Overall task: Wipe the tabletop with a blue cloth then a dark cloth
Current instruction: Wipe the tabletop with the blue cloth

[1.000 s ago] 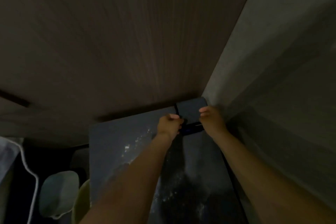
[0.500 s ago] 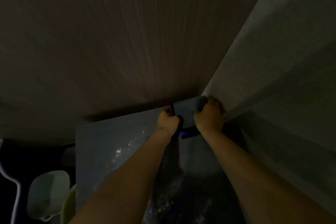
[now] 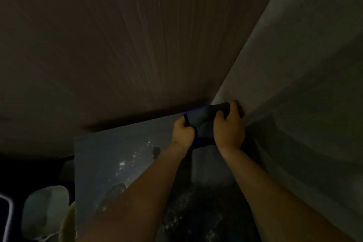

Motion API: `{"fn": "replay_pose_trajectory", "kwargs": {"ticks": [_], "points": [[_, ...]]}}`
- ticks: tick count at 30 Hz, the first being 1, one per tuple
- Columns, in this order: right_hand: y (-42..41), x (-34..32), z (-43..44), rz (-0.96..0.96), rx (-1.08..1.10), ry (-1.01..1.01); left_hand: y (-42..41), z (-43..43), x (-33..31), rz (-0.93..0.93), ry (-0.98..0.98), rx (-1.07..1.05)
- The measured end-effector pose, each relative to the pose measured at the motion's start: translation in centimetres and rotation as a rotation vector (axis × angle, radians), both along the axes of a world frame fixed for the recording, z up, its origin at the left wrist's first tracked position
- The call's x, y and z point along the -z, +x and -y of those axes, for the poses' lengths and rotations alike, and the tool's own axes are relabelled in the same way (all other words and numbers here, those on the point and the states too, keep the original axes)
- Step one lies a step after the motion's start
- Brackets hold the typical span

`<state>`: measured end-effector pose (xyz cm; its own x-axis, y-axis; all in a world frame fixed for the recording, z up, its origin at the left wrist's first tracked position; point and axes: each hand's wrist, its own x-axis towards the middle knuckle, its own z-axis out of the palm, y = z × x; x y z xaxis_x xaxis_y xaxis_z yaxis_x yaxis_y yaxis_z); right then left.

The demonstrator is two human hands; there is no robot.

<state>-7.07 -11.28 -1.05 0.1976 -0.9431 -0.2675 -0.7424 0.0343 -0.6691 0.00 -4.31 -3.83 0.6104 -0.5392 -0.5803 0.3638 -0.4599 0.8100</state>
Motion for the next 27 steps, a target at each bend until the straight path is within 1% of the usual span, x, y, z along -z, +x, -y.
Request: {"fn": "replay_pose_trajectory", "kwargs": {"ticks": [2, 4, 6, 7, 8, 13, 14, 16, 18, 20, 23, 27], "points": [[-0.3, 0.5, 0.2, 0.004, 0.004, -0.029, -0.4, -0.1, 0.5, 0.032, 0.028, 0.221], [-0.9, 1.1, 0.4, 0.019, 0.008, -0.035, -0.7, -0.7, 0.7, 0.088, 0.087, 0.494], [-1.6, 1.5, 0.2, 0.033, 0.005, -0.011, -0.9, -1.5, 1.1, 0.276, 0.171, 0.742], [-1.9, 1.6, 0.1, 0.046, 0.005, 0.005, -0.9, -1.9, 1.3, 0.372, 0.223, 0.817], [-2.2, 1.8, 0.0, 0.07, 0.008, 0.023, -0.9, -2.3, 1.4, 0.443, 0.276, 0.847], [-2.5, 2.2, 0.3, 0.273, 0.02, 0.138, 0.1, -4.6, 2.6, 0.765, 0.439, 0.92], [-2.2, 2.2, 0.5, 0.302, 0.026, 0.164, 0.4, -5.1, 2.5, 0.798, 0.461, 0.912], [-1.3, 2.4, 1.1, 0.329, 0.046, 0.203, 1.0, -5.9, 2.2, 0.846, 0.495, 0.831], [0.0, 2.9, 1.9, 0.327, 0.065, 0.228, 1.5, -6.4, 2.0, 0.9, 0.527, 0.768], [1.2, 3.9, 2.7, 0.272, 0.041, 0.255, 1.8, -6.6, 2.0, 0.948, 0.545, 0.759], [2.3, 4.9, 3.5, 0.067, -0.089, 0.271, 2.2, -6.6, 2.3, 1.001, 0.551, 0.775], [2.8, 5.9, 3.6, -0.138, -0.251, 0.121, 2.3, -6.6, 2.7, 1.018, 0.533, 0.748]]}}
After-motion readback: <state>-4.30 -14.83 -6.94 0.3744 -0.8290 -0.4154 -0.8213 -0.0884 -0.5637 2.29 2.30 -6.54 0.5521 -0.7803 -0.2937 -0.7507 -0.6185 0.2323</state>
